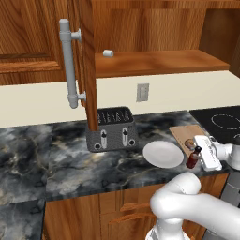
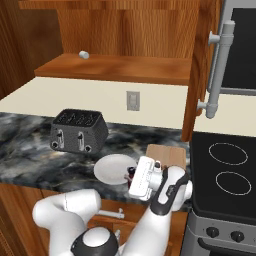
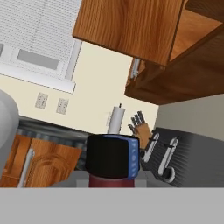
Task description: Pick the chicken drumstick from the plate and place it on the cutting board. Then pick the condiment bottle from the cabinet and place it next to the cutting board.
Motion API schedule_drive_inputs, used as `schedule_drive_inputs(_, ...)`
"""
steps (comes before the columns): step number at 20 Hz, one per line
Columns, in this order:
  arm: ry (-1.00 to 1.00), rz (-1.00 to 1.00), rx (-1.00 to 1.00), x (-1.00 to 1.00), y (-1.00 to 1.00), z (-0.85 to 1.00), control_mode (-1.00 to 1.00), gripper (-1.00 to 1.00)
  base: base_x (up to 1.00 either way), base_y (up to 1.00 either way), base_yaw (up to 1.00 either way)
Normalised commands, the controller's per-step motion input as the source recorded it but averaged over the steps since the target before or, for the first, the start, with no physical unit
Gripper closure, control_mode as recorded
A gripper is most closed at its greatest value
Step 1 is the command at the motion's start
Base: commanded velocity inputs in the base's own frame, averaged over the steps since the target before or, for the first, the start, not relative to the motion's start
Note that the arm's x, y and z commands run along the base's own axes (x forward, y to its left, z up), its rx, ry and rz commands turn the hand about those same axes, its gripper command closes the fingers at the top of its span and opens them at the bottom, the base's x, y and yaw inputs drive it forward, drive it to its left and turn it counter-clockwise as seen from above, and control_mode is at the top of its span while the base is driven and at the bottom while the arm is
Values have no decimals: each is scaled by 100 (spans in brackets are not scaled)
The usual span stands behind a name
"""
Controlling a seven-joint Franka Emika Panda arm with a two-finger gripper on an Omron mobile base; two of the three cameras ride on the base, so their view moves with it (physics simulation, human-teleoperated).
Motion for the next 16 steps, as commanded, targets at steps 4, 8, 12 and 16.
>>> schedule_drive_inputs(4, 0, 0, 0, 1, 0, -12, -100, 100, 0, 0, 0)
schedule_drive_inputs(8, 0, 0, 0, 3, 0, -13, -100, 100, 0, 0, 0)
schedule_drive_inputs(12, 0, 0, 0, 2, 0, -15, -100, 100, 0, 0, 0)
schedule_drive_inputs(16, 0, 0, 0, 0, 0, -24, -100, 100, 0, 0, 0)
